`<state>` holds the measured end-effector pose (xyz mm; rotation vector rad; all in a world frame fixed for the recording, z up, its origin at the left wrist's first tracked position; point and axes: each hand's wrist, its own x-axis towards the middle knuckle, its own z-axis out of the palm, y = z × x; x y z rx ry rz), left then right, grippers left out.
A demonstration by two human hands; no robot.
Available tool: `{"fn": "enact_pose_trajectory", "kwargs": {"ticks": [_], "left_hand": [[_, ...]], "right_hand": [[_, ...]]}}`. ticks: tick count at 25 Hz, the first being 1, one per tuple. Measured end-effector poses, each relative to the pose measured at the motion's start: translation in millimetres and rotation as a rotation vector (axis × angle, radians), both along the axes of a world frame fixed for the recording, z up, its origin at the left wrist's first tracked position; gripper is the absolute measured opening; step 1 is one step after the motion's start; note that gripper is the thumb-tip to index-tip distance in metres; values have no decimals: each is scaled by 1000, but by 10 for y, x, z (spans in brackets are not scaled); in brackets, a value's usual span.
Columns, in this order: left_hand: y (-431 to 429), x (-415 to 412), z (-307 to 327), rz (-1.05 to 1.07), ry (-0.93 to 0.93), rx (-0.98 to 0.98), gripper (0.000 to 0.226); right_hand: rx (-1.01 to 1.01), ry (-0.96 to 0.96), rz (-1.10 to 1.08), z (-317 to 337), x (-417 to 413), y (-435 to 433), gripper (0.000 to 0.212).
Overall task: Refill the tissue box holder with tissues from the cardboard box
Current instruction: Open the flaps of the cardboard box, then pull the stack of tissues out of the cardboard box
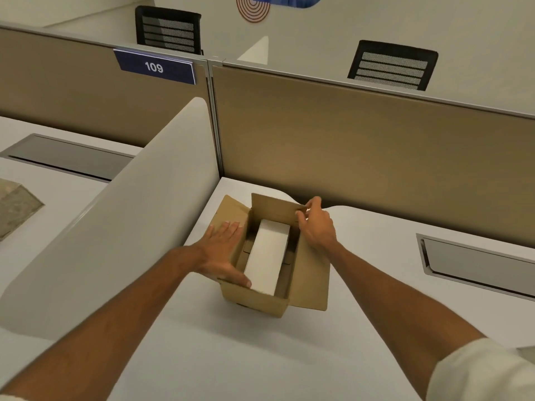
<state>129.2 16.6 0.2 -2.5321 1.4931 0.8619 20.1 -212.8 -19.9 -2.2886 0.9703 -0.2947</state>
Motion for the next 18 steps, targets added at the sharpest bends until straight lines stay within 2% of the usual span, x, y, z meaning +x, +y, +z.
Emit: {"fn": "enact_pose_trajectory", "kwargs": {"ticks": [4, 8, 13, 18], "left_hand": [[67, -31, -148, -45, -64, 53, 155], [101, -75, -375, -17, -89, 25, 165], [115, -106, -505, 17, -71, -23, 164], [122, -130, -540, 26, -70, -62, 163]], "right_hand": [[59, -8, -163, -35, 120, -37, 32], [-81, 122, -79, -148, 138, -35, 16], [-201, 183, 19, -251, 128, -1, 28], [-199, 228, 31, -315, 127, -28, 29]]}}
